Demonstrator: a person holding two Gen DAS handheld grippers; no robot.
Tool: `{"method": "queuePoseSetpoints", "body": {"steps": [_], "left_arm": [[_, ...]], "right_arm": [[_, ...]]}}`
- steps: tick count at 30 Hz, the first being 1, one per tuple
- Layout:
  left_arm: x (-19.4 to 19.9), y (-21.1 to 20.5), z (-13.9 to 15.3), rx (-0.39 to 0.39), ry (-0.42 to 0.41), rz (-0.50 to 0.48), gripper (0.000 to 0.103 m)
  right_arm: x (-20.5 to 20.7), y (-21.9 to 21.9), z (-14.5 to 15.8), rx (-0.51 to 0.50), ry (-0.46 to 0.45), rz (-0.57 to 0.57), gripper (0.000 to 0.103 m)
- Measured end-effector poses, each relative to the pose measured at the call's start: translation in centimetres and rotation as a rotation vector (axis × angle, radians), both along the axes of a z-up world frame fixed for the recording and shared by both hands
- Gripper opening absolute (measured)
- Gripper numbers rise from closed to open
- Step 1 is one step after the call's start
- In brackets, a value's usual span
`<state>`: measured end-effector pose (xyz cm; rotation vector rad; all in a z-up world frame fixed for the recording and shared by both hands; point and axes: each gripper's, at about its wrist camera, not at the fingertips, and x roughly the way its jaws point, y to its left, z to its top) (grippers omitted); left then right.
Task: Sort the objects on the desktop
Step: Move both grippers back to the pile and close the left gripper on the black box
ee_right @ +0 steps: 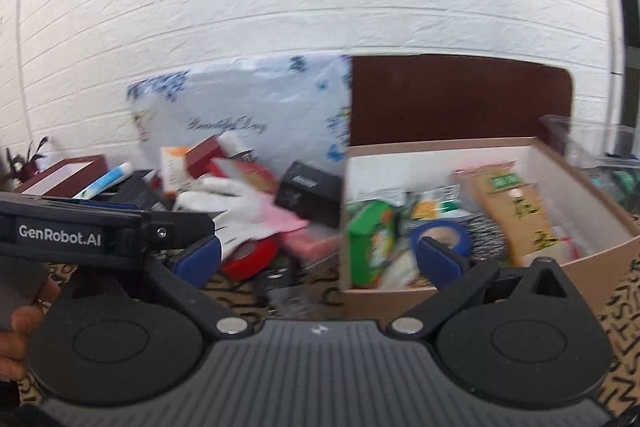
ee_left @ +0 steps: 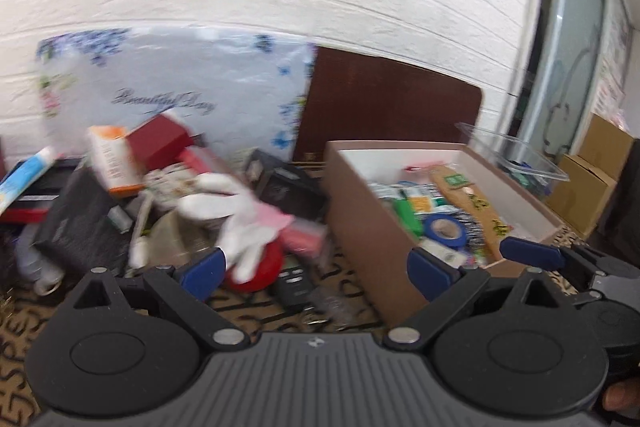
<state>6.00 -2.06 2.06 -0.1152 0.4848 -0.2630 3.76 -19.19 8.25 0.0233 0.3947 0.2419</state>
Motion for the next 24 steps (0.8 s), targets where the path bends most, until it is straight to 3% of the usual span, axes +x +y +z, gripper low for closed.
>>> {"method": "queuePoseSetpoints", "body": {"steps": [11,24], "left_arm": [[0.1,11.3,-2.7,-0.016,0.067,0.254,0.1],[5.7,17.6,-3.4,-0.03,0.074,0.317,0.095]], "right_arm": [[2.0,10.7,-4.1,-0.075,0.006,0.064,0.101],[6.2,20.3,-6.1,-0.124,-0.04,0.322,0.099]]}}
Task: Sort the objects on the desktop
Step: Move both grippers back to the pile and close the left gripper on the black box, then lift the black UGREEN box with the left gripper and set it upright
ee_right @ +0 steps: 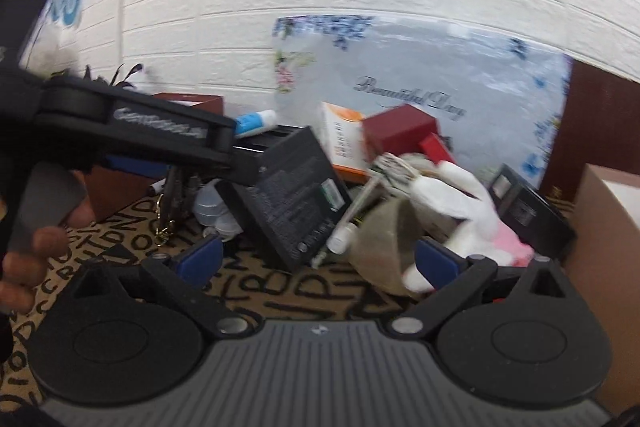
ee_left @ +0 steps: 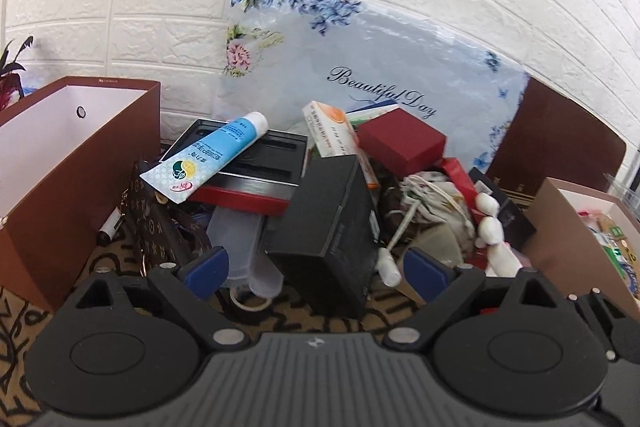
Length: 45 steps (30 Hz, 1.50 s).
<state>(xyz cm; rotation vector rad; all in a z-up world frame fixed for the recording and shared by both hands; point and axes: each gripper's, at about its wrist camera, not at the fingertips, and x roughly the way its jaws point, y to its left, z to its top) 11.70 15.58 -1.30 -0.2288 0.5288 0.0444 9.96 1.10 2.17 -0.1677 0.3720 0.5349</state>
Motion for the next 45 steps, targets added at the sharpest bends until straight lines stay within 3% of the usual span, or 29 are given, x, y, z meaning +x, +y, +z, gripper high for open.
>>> {"method": "queuePoseSetpoints", "body": {"steps": [5,13,15,16,17,18,20,25,28,32,35,38,42,45], "left_arm": [[2.7,1.1,-0.8,-0.015,0.031,-0.016,0.082],[5.6,1.9,-1.3,-0.018,0.047,-0.034,0.082],[5.9,2.1,-1.5,-0.043,0.046,-0.059,0.074],[6.0,2.1,-1.5,-0.058,0.041,-0.082,0.062],[5.9,2.0,-1.4,-0.067,0.036,-0.104,0.057],[5.7,1.7,-1.3,-0.057,0.036,-0.101,0.056],[5.1,1.5,-1.1,-0.05,0.028,-0.108,0.053],[2.1,1.4,-1.2,-0.151,0.058,-0.131,0.046],[-0.6,0.4,-2.0,-0.146,0.046,-0.138,0.046],[-3.8,0.7,-3.9,-0.212,0.081,-0.078,0.047],[-5.8,1.5,-5.3,-0.272,0.134,-0.021,0.05],[-8.1,2.5,-5.7,-0.274,0.139,0.049,0.065],[-11.0,3.8,-5.0,-0.281,0.11,0.072,0.066],[-11.9,4.7,-4.0,-0.229,0.071,0.083,0.072]], "right_arm": [[2.3,2.9,-2.0,-0.035,0.066,0.074,0.089],[7.1,4.7,-5.4,0.038,0.265,0.062,0.075],[7.8,4.9,-5.8,0.053,0.284,0.063,0.063],[8.0,4.9,-5.8,0.054,0.286,0.062,0.057],[8.1,4.9,-5.8,0.059,0.281,0.062,0.046],[8.0,4.7,-5.6,0.065,0.28,0.049,0.038],[7.8,3.8,-5.3,0.091,0.281,0.039,0.034],[4.8,1.7,-3.6,0.111,0.213,0.064,0.032],[2.1,0.2,-1.8,0.102,0.152,0.109,0.032],[-0.4,-1.8,-1.8,0.054,0.143,0.084,0.034],[-1.1,-2.6,-2.2,0.028,0.163,0.081,0.056],[-1.1,-2.5,-2.5,0.01,0.176,0.093,0.061],[-1.7,-1.6,-3.0,0.004,0.201,0.112,0.073],[-2.1,-0.7,-3.4,-0.003,0.203,0.143,0.081]]}}
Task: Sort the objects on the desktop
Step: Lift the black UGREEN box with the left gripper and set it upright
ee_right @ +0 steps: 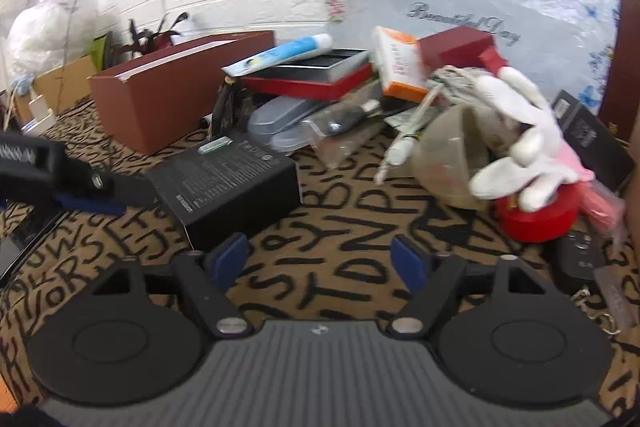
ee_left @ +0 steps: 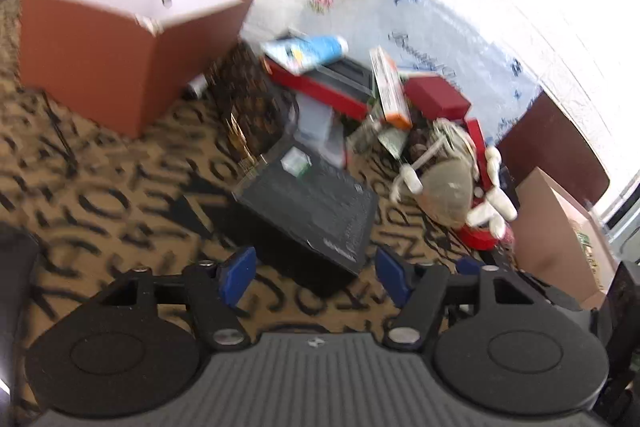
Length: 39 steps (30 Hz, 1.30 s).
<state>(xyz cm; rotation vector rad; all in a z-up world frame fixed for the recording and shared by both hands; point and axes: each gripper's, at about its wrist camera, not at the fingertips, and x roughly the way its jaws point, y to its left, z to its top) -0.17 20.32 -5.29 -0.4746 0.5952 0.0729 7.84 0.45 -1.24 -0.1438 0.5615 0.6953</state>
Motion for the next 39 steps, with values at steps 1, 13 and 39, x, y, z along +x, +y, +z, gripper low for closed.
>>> {"method": "queuePoseSetpoints", "body": {"steps": [1,13,39], "left_arm": [[0.1,0.4,0.3,0.029,-0.015,0.008,0.074],[7.8,3.0,-1.5,0.078,0.094,-0.07,0.077],[6.3,-8.6,-2.1,-0.016,0.149,-0.377,0.083]], "right_arm": [[-0.2,0.3,-0.1,0.0,0.001,0.014,0.081],[-0.8,8.4,-1.6,-0.112,-0.039,0.162,0.08],[-5.7,-6.3,-1.2,-0.077,0.04,0.0,0.068]]}}
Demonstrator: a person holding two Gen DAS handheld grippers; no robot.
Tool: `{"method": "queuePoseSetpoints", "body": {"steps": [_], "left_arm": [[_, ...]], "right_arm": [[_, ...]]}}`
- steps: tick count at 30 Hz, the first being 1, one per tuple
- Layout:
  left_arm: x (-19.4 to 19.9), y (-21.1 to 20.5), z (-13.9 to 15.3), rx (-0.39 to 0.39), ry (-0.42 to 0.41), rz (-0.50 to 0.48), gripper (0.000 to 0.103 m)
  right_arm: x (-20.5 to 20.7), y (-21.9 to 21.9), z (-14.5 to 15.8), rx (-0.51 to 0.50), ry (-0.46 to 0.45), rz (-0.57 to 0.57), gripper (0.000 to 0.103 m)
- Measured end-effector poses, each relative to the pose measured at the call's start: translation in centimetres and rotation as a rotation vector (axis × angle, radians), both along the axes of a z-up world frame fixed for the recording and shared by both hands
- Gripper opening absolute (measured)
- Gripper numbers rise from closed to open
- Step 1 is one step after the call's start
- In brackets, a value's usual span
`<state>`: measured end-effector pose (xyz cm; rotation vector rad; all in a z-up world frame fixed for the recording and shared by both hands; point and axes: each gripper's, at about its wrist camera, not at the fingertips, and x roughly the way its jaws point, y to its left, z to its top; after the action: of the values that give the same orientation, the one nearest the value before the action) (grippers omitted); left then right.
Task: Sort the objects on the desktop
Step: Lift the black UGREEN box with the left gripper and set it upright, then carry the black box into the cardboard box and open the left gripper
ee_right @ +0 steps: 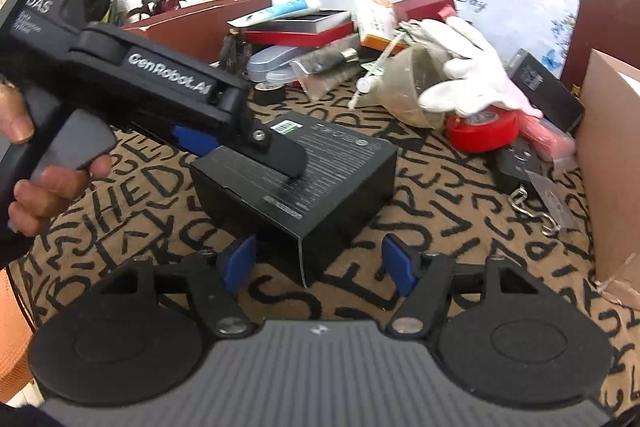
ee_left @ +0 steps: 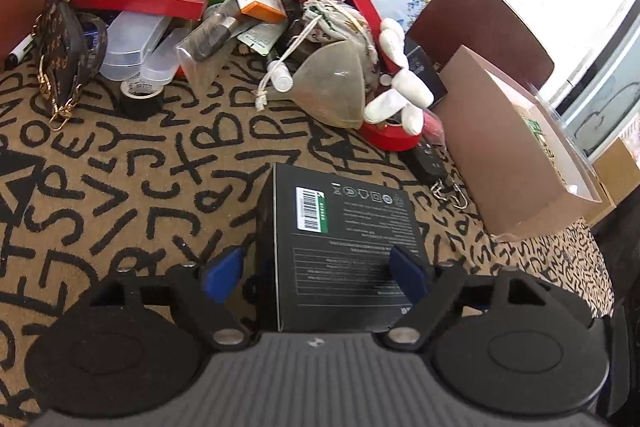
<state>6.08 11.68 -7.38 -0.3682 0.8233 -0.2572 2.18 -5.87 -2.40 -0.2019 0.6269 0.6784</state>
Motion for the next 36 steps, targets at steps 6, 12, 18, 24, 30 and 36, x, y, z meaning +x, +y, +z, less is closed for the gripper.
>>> {"method": "queuePoseSetpoints", "body": {"steps": [6,12,18,24,30,36], "left_arm": [[0.1,-0.2,0.2,-0.01,0.005,-0.011,0.075],[-0.2,-1.4,1.0,0.043,-0.013,-0.004,0.072],[-0.7,-3.8,3.9,0.059,-0.104,-0.025,0.068],[-0.1,-7.7,9.2,0.044,-0.268,-0.086,0.068],[2.9,-13.9,13.1,0.016,-0.388,-0.186,0.068],[7.9,-20.6,13.6,-0.023,-0.419,-0.242,0.068]], "right_arm": [[0.5,1.0,-0.4,0.002,0.002,0.023,0.068],[0.5,1.3,-0.4,0.014,-0.001,0.015,0.066],[-0.3,-1.0,1.7,0.043,-0.055,-0.022,0.065],[-1.2,-4.9,6.1,0.086,-0.213,-0.114,0.065],[0.0,-10.0,10.1,0.073,-0.361,-0.224,0.065],[3.9,-15.5,11.8,0.003,-0.399,-0.314,0.065]]}}
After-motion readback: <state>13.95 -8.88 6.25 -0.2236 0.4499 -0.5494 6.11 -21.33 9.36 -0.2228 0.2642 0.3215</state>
